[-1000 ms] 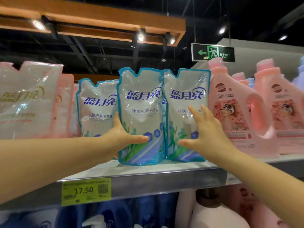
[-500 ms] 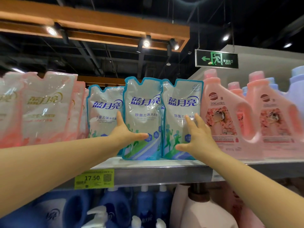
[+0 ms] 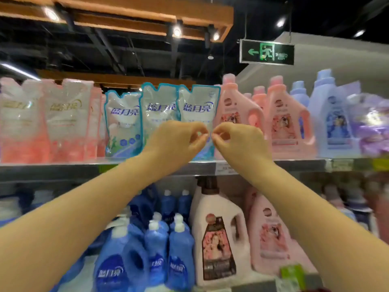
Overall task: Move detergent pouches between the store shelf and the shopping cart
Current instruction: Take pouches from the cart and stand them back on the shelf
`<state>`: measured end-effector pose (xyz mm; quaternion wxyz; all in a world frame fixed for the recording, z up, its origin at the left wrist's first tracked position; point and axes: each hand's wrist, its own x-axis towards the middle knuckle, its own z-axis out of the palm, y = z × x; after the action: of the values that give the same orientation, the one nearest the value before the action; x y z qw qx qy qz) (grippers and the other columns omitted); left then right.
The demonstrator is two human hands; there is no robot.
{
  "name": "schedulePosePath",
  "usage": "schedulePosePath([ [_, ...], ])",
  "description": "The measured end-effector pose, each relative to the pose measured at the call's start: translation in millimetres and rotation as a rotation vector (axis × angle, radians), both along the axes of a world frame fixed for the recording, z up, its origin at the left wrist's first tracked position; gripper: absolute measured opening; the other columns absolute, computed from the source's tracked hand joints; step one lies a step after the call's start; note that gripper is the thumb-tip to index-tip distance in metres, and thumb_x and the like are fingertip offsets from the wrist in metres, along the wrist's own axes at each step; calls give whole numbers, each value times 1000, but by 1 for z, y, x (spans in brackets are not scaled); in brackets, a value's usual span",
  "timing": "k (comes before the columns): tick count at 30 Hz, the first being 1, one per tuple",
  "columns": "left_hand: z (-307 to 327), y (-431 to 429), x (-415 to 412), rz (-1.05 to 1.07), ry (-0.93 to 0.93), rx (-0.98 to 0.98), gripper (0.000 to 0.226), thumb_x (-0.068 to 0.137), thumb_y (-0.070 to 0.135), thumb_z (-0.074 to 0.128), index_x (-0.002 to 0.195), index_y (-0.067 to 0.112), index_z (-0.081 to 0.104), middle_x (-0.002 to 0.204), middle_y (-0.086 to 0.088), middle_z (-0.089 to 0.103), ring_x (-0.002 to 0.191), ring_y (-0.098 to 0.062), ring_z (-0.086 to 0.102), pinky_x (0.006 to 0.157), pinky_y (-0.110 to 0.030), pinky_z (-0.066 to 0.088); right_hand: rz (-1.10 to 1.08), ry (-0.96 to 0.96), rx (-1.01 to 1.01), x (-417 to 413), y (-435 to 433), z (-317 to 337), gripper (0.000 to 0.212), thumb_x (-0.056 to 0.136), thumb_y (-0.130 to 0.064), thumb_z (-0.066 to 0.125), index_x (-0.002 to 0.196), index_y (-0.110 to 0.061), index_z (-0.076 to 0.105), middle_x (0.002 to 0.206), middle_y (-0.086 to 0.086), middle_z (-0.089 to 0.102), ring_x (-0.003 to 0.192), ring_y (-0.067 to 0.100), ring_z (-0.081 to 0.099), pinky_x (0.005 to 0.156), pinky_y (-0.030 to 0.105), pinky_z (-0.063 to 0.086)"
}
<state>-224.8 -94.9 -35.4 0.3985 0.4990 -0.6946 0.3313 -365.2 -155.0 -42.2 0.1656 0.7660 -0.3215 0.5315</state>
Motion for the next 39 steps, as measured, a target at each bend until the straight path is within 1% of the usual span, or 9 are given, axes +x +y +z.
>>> schedulePosePath([
  [3, -19, 28, -54, -135, -82, -98, 47, 82, 42, 33, 96, 16, 69, 80, -8, 72, 75, -31, 67, 66, -41, 52, -71, 55, -46, -41, 42, -19, 26, 92, -30, 50, 103, -14, 67, 97, 10, 71, 93, 33, 63, 81, 41, 45],
  [7, -65, 61, -114, -290, 38, -107, 34, 84, 37, 40, 90, 17, 67, 71, -6, 70, 66, -30, 64, 58, -39, 51, -152, -1, 46, -103, 102, -63, 29, 89, -32, 47, 101, -16, 67, 91, 10, 71, 87, 33, 62, 74, 41, 46],
  [11, -130, 84, -182, -464, 128, 125, 26, 85, 34, 46, 92, 18, 65, 73, -3, 69, 70, -29, 64, 61, -41, 50, -296, -69, 288, -167, 150, -129, 35, 81, -38, 41, 95, -19, 67, 84, 6, 71, 82, 31, 62, 64, 36, 44],
  [14, -176, 96, -242, -576, 204, 305, 22, 87, 34, 52, 92, 18, 65, 77, -1, 70, 75, -26, 65, 65, -38, 48, -404, -179, 500, -226, 178, -178, 25, 88, -33, 49, 95, -20, 69, 89, 2, 71, 87, 26, 62, 70, 35, 45],
  [23, -306, 113, -446, -847, 244, 806, 14, 89, 22, 57, 88, 12, 67, 67, 3, 55, 69, -15, 51, 63, -25, 30, -825, -655, 738, -411, 271, -319, 17, 90, -22, 53, 85, -16, 69, 83, 2, 71, 81, 24, 62, 73, 37, 47],
  [29, -410, 77, -563, -823, 273, 1113, 14, 89, 18, 58, 100, 13, 64, 76, 5, 56, 75, -14, 51, 63, -19, 27, -961, -916, 1001, -527, 272, -416, 26, 93, -25, 51, 116, -19, 62, 110, -1, 68, 99, 16, 60, 78, 24, 40],
  [32, -448, 46, -606, -738, 279, 1254, 27, 91, 19, 54, 117, 13, 57, 87, 1, 57, 80, -16, 50, 62, -21, 25, -927, -991, 1183, -573, 244, -457, 42, 94, -31, 52, 134, -18, 47, 126, 5, 59, 112, 22, 55, 88, 29, 41],
  [36, -519, -3, -650, -582, 230, 1472, 41, 92, 24, 53, 130, 14, 45, 116, -7, 63, 98, -25, 58, 81, -30, 40, -887, -1137, 1400, -612, 188, -519, 50, 94, -33, 51, 140, -17, 39, 132, 10, 55, 120, 28, 51, 94, 32, 39],
  [39, -565, -27, -666, -455, 200, 1645, 51, 92, 27, 53, 138, 14, 35, 129, -13, 55, 114, -31, 54, 92, -36, 40, -829, -1280, 1545, -622, 154, -565, 50, 93, -29, 53, 139, -13, 40, 121, 15, 60, 110, 27, 56, 89, 30, 41],
])
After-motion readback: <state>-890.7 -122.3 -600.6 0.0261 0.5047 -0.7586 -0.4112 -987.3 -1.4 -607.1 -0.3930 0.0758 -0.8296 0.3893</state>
